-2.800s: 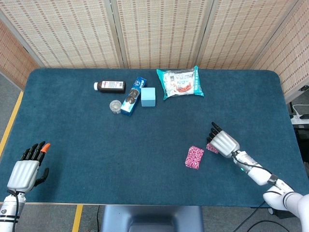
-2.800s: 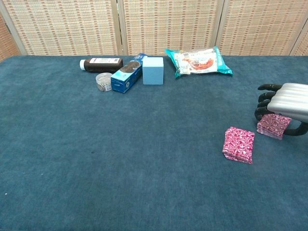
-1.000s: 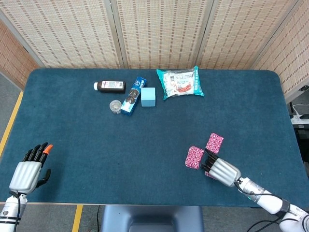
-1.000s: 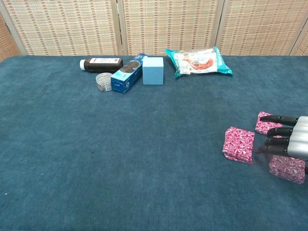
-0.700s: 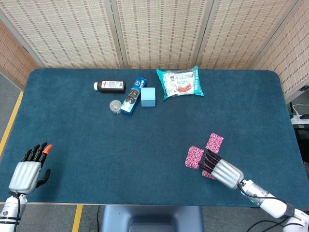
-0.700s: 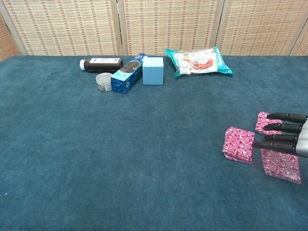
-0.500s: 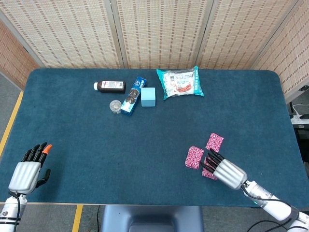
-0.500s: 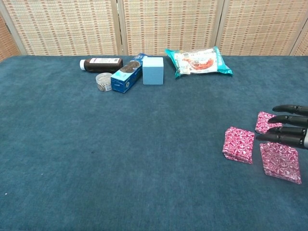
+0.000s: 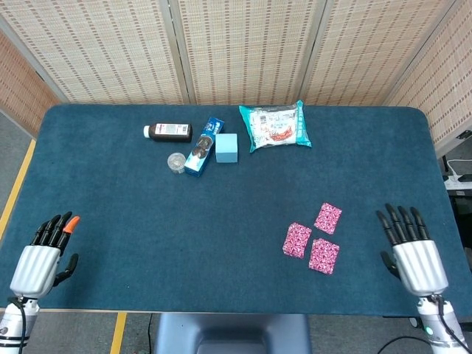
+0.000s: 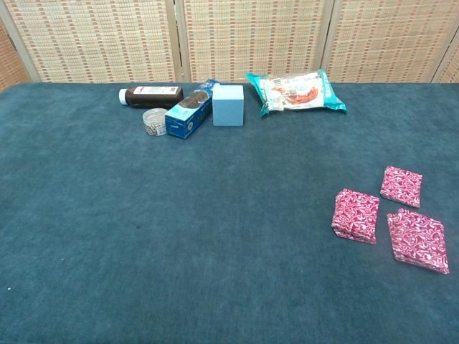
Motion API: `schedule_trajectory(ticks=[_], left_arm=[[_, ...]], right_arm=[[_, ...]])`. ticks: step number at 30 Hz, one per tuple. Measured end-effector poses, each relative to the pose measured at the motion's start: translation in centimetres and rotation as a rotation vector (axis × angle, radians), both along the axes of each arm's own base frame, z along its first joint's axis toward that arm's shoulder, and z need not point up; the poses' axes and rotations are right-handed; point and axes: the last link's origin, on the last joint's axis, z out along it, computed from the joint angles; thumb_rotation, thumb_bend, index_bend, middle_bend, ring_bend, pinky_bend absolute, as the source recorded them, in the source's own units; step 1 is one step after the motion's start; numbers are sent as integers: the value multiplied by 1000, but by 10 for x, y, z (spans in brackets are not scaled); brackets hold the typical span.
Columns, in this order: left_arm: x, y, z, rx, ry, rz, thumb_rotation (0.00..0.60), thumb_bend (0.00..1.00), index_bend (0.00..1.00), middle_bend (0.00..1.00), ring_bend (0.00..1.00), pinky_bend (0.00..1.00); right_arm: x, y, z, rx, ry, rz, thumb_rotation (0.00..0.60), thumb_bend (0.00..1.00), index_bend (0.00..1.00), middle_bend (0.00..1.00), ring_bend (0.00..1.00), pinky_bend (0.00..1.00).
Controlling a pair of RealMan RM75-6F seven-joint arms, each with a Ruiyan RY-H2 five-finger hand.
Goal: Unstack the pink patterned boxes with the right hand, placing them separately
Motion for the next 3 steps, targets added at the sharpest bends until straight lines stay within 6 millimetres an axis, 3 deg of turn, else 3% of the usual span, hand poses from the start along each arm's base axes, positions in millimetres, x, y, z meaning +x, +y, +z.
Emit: schedule_trajectory(ticks=[3], left_arm=[[-1,-1,-1,4,-3,-6,600,471,0,0,0,129]], right_arm=[[-6,3,3,6,-20,-41,600,231,0,0,0,0]])
